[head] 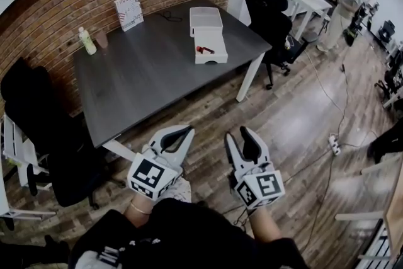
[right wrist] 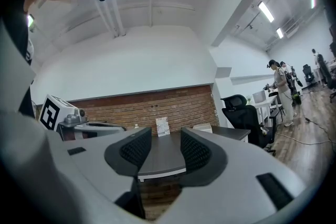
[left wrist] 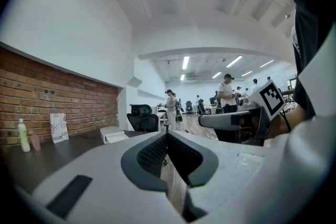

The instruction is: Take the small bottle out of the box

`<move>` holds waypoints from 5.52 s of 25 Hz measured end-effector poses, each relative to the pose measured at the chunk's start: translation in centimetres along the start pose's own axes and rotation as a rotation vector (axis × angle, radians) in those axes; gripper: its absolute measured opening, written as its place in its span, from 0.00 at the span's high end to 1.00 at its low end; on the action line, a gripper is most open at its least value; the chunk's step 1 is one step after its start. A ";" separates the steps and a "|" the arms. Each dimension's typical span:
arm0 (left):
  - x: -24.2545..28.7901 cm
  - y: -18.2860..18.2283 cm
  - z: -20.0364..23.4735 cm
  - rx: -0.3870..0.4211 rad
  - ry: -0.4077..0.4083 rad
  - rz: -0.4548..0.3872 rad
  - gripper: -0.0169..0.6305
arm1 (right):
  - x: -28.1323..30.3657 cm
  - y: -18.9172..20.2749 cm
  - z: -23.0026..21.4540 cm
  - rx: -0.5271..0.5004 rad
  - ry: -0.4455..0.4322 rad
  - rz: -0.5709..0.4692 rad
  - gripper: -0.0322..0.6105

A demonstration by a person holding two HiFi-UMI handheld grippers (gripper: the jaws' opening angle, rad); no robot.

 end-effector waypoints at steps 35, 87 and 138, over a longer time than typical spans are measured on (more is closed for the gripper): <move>22.5 -0.7 27.1 -0.023 0.049 -0.050 0.98 | 32.7 0.3 -14.1 -0.041 0.019 0.110 0.64; 31.4 0.4 39.3 -0.051 -0.348 0.062 0.98 | 57.3 16.8 -31.6 -0.297 -0.312 0.911 0.54; 32.3 0.0 38.2 -0.061 -0.282 0.027 0.98 | 51.2 3.1 -27.8 -0.093 -0.055 0.254 0.64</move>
Point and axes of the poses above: the fingertips, and each gripper's own axes: x forward along the fingers, z to its left, y out of its underside, the point moved 8 cm from there along -x, backward along the fingers, and after that the axes turned 6 degrees about -y, right-handed, at the moved point
